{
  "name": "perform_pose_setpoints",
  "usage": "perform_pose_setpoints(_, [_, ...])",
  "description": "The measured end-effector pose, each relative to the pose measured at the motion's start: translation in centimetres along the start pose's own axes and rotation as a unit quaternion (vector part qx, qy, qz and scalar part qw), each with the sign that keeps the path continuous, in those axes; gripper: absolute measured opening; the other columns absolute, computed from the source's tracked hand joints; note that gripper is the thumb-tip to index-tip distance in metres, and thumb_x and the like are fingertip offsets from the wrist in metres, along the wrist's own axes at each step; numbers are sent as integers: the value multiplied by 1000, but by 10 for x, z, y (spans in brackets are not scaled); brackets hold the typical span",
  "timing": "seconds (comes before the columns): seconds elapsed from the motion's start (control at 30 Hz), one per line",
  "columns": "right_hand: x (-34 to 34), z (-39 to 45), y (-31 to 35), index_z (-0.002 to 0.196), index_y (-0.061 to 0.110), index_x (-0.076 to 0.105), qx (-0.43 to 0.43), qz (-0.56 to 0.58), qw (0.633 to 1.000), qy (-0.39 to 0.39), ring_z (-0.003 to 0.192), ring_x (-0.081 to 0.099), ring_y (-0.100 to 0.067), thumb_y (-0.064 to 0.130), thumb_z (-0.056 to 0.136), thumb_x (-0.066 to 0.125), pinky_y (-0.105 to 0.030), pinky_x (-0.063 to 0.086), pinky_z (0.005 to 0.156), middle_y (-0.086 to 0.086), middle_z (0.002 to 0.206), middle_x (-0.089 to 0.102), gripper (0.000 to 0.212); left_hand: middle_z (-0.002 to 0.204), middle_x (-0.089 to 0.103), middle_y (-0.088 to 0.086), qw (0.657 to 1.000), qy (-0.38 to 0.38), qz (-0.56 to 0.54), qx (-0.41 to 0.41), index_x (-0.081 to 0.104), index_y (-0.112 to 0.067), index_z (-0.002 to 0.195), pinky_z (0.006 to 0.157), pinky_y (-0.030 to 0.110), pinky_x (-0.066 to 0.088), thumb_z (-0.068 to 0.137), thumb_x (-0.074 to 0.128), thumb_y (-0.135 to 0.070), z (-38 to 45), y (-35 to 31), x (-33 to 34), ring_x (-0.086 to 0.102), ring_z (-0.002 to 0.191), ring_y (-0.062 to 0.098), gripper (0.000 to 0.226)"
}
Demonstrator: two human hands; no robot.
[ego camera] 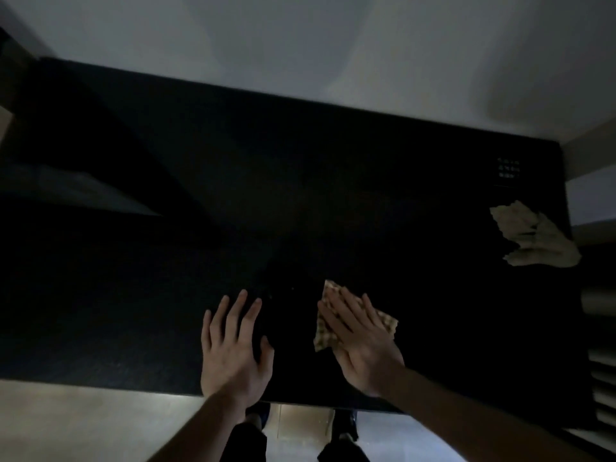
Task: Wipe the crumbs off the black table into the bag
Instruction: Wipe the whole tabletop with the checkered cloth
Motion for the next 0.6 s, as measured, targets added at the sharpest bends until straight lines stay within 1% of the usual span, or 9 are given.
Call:
perform_pose_setpoints(0.1, [-22,49,-34,167,26,3,-8,-2,1000,-10,161,-13,-19,37,106,37,-50,0,130,3,175,-11,71,163,28,-4,1000,-6,5,-2,41,-27,149,125,51,11,87,43,-44,-1,0,1,15,154,24,64])
perform_pose_setpoints(0.13, [-33,70,-49,167,27,4,-4,0,1000,-17,161,-13,-18,37,107,36,-50,0,130,4,175,-10,69,163,28,-3,1000,-8,8,-2,41,-27,149,125,51,11,87,43,-44,-1,0,2,15,154,24,64])
perform_pose_setpoints(0.23, [-68,136,-97,167,26,7,14,-17,998,-51,162,-4,-21,40,106,31,-51,4,131,2,176,-4,67,163,27,-4,1000,-19,10,-1,41,-27,149,126,50,9,88,43,-44,-1,0,4,13,155,22,64])
perform_pose_setpoints(0.3, [-87,170,-118,167,25,7,-1,-41,998,-50,162,-3,-22,42,105,28,-50,3,131,1,176,-5,67,163,27,-4,1000,-28,8,-5,41,-27,150,126,50,9,88,43,-44,-2,1,5,11,155,20,64])
perform_pose_setpoints(0.4, [-108,212,-151,167,24,8,-13,-44,997,-57,162,-2,-23,40,108,30,-51,2,131,-1,176,-3,65,163,27,-5,999,-40,4,-6,42,-26,149,125,51,11,87,44,-43,-1,-1,6,11,155,19,64])
perform_pose_setpoints(0.47, [-123,238,-171,167,23,8,40,-29,996,-79,162,-3,-25,41,109,27,-53,1,130,-3,176,-4,64,163,28,-5,999,-49,6,-3,42,-26,149,125,51,12,87,44,-43,-1,-1,7,11,155,19,64])
perform_pose_setpoints(0.53, [-135,257,-185,167,24,6,128,2,988,-91,162,-5,-24,43,109,22,-52,-3,130,-2,176,-6,64,163,28,-5,999,-53,7,2,41,-26,149,125,51,12,87,44,-43,0,-1,7,12,155,19,65])
perform_pose_setpoints(0.6, [-139,264,-185,167,24,4,174,11,980,-95,162,-7,-24,43,108,20,-52,-6,130,-2,176,-7,64,163,27,-5,998,-55,7,2,40,-27,150,125,51,11,87,45,-44,-1,0,8,12,155,19,65])
Point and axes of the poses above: each hand's wrist, its own z-axis towards the middle knuckle, its own x-axis out of the palm, y = z × x, the point moved 4 cm from there along z, towards the middle knuckle
